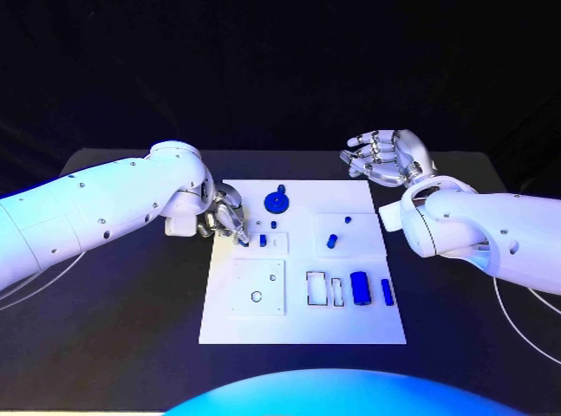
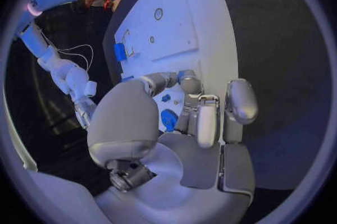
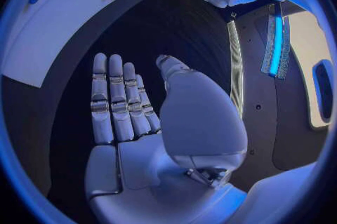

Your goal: Assemble the parts on the task board

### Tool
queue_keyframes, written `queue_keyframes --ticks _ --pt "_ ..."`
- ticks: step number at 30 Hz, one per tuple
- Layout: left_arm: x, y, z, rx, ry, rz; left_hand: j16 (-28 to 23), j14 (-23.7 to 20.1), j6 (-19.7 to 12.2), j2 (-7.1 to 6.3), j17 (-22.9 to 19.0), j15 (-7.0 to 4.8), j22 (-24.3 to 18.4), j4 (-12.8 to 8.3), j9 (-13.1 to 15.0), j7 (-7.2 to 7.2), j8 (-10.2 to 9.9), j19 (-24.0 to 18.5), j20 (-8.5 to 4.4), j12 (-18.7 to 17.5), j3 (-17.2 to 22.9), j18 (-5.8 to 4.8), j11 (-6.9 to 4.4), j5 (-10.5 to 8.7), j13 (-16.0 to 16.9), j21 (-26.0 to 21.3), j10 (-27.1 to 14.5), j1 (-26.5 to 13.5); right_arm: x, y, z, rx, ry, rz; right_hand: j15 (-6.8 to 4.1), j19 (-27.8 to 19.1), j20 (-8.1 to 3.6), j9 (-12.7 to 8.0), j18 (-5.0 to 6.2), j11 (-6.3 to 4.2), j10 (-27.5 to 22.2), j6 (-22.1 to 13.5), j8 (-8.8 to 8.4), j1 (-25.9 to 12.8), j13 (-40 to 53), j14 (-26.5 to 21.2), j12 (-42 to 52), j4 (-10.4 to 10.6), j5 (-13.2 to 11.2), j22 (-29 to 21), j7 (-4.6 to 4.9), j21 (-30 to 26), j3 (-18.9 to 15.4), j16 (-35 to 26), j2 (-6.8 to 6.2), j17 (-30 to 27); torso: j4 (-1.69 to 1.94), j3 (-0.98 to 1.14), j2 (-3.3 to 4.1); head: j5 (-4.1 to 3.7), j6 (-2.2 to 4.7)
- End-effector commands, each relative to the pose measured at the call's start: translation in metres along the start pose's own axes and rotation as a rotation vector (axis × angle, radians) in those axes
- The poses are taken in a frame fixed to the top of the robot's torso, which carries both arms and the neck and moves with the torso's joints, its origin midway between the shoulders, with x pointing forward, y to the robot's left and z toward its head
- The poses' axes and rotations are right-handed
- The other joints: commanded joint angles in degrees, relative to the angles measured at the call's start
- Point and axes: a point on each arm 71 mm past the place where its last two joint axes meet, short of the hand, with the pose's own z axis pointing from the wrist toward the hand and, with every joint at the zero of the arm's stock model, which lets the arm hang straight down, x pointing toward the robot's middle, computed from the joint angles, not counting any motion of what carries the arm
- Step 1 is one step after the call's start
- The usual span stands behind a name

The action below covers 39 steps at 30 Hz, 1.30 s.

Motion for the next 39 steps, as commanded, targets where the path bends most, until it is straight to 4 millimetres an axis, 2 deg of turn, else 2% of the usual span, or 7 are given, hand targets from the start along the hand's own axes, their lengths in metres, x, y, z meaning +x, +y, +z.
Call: queue_keyframes --ticks 1,19,39 --pt "0.0016 -0.0015 0.0003 0.001 0.009 0.017 0.3 5.1 1.0 0.63 12.2 -0.44 -0.1 -11.4 0.1 -0.39 0.0 0.2 0.09 0.3 10.9 -0.16 -0.17 0.24 0.0 0.2 0.4 0.1 0.0014 0.0010 -0.0001 -0.013 0.015 0.006 0.05 -0.4 0.15 -0.1 0.73 0.41 -0.1 -0.1 -0.07 -0.2 -0.1 -0.2 -0.2 -0.1 0.0 -0.2 0.52 -0.2 0.3 -0.4 -0.29 -0.1 -0.01 0.01 0.00 -0.01 -0.01" --pt "0.0058 -0.0026 0.0045 -0.014 0.032 0.046 0.4 5.2 1.0 0.63 12.4 -0.44 0.2 -11.4 0.0 -0.40 -0.1 0.4 0.08 0.4 10.9 -0.22 -0.18 0.24 0.1 0.3 0.5 0.1 0.0013 0.0008 -0.0003 -0.010 0.017 0.007 0.16 -0.7 0.27 -0.1 0.73 0.49 -0.1 -0.1 -0.08 -0.2 -0.6 -0.4 -0.4 -0.1 0.0 -0.9 0.58 -0.2 0.2 -0.8 -0.30 -0.4 0.01 0.03 0.00 -0.11 -0.38" --pt "0.0031 -0.0051 0.0083 -0.010 -0.012 0.000 0.5 5.3 1.6 0.70 12.6 -0.44 0.3 -11.2 -0.2 -0.28 -0.5 0.5 0.04 1.0 10.6 -0.24 -0.13 1.10 1.1 0.4 1.4 -0.5 0.0010 0.0006 -0.0011 -0.005 0.021 0.008 0.29 -1.0 0.41 -0.2 0.73 0.60 -0.2 -0.2 -0.12 -0.1 -1.1 -0.6 -0.5 -0.1 0.0 -1.7 0.67 -0.2 0.1 -1.3 -0.32 -0.8 -0.06 0.01 0.08 -0.29 -0.27"
